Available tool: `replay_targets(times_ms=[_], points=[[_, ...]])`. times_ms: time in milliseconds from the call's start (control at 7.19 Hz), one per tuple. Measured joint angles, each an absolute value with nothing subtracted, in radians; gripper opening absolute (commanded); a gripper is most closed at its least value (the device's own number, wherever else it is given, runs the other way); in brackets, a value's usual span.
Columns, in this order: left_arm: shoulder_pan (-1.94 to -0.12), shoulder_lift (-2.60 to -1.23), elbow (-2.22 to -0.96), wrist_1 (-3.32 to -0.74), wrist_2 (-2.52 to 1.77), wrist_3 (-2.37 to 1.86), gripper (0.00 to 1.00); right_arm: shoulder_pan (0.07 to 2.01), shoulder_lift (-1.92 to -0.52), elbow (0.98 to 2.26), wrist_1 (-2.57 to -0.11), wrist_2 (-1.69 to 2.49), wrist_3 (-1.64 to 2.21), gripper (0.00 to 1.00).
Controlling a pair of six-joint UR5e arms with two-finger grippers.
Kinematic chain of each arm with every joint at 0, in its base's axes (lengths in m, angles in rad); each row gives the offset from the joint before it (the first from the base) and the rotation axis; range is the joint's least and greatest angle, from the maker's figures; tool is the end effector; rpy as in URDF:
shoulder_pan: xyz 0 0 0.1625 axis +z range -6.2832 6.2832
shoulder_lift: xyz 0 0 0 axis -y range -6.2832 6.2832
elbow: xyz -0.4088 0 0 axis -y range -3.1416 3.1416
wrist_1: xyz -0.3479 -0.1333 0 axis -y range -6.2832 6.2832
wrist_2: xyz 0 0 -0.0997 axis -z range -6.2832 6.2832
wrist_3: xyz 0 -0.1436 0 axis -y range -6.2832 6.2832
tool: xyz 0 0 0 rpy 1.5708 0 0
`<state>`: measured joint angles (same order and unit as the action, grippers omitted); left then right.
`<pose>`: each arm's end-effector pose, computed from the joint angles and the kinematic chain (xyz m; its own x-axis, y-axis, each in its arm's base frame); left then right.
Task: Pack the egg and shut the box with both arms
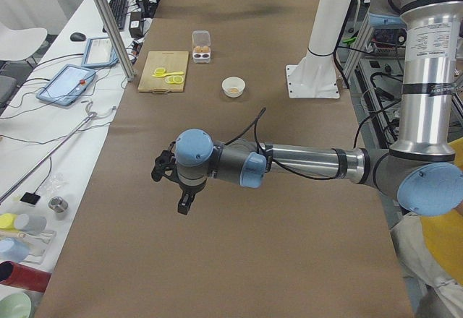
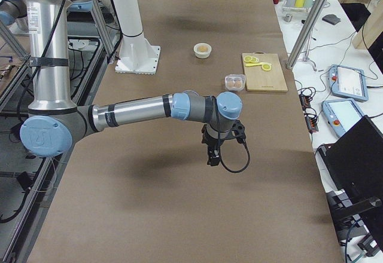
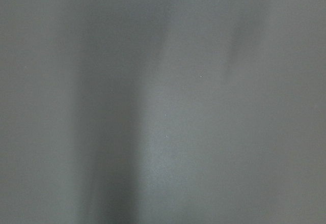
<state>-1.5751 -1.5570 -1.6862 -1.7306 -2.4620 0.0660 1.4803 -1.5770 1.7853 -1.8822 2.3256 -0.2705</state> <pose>-0.0236 -0.4600 0.5974 0.6282 0.2616 -0.7327 -0.0374 0.9508 0.3074 -0.0038 -0.4277 0.6137 0.6812 -0.2605 0.6842 0.2822 0.9558 0.0829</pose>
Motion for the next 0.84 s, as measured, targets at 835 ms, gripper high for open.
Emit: replay_targets(times_ms=[835], points=[[-1.287,-1.727,-1.842,-1.736,-2.47,-0.35,0.98,1.48,-1.578,1.78,-1.881,2.318,-0.272,1.0]])
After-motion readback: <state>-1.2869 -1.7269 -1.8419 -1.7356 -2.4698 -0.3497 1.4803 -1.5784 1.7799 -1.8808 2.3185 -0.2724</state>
